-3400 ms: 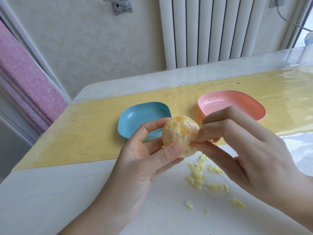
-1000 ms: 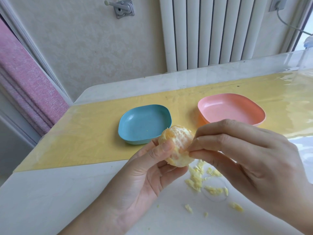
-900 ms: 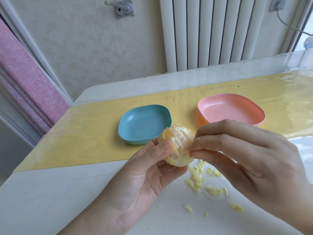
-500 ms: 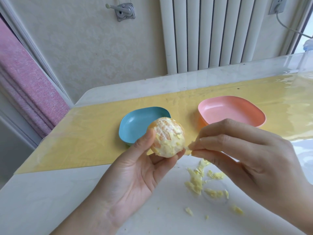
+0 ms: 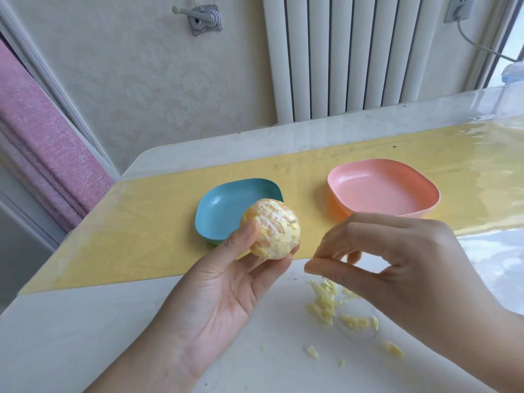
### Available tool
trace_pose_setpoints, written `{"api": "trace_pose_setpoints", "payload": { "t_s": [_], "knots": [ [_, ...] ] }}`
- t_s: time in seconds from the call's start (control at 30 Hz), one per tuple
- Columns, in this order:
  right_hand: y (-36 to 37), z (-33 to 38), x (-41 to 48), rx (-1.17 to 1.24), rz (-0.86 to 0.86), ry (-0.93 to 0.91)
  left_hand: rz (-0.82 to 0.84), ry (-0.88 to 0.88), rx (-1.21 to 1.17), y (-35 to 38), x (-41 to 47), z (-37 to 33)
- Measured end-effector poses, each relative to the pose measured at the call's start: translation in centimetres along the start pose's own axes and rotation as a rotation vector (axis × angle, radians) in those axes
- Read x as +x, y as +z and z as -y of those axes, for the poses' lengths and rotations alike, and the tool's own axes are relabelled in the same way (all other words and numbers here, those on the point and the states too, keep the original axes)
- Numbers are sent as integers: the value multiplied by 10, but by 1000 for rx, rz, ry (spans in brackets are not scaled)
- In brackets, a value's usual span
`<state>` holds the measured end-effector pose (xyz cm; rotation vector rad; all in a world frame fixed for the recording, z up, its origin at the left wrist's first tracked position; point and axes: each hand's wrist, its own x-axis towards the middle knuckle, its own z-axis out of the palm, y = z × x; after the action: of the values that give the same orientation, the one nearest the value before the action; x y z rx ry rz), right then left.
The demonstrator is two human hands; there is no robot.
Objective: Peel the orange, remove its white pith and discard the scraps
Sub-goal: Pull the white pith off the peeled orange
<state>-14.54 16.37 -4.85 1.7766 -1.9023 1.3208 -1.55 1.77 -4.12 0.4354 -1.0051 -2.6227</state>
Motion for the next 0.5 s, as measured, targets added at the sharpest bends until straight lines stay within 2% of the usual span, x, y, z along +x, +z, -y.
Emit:
{"api": "trace_pose_setpoints", "payload": {
  "t_s": [0.23, 0.5],
  "knots": [
    [1, 0, -1, -42, 4, 13, -7, 24, 6, -2, 2, 2],
    [0, -2, 1, -67, 132, 64, 0, 104, 70, -5, 4, 5]
  ]
}}
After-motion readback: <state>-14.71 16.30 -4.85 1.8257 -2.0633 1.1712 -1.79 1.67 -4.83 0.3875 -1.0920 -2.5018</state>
